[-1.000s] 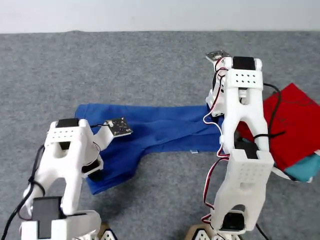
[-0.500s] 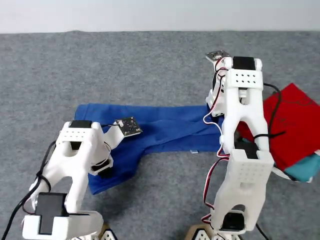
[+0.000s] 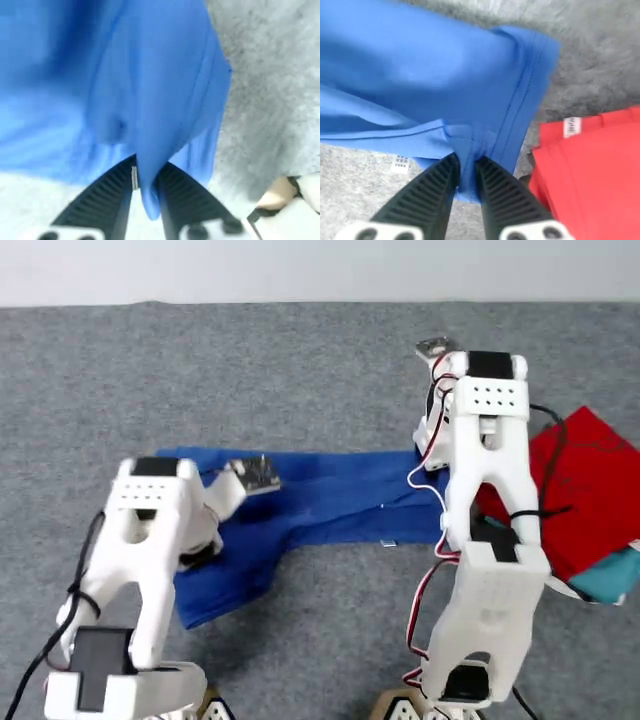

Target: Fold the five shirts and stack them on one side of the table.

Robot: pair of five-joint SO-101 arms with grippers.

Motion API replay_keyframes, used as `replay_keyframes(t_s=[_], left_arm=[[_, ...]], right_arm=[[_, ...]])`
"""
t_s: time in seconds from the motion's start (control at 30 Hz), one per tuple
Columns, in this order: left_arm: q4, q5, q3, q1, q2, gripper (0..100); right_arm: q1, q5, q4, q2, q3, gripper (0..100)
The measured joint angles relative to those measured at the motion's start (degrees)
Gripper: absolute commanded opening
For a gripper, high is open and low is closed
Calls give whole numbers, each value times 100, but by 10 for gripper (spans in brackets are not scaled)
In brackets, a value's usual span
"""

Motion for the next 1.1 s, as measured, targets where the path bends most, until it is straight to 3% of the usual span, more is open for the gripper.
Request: replay_keyframes(t_s=[0.2,0.37,0.5,0.77,0.97,1.1], left_arm=[[703,668,-1723,0,-1011,5],[721,1644,-3156,-18,-1442,5],[246,2163,-4431,-325,-1486,5],[-958,2268,-6321,-668,-1512,5],[-932,2268,-7666,-677,-1582,5],[-404,2268,-8659,-677,-1653,5]], right_arm=[[0,0,0,-949,0,11],[0,0,0,-1846,0,11],[0,0,0,-2629,-325,11],[0,-9,0,-3956,-1143,11],[0,0,0,-4932,-1213,11],[220,246,0,-5653,-1222,11]])
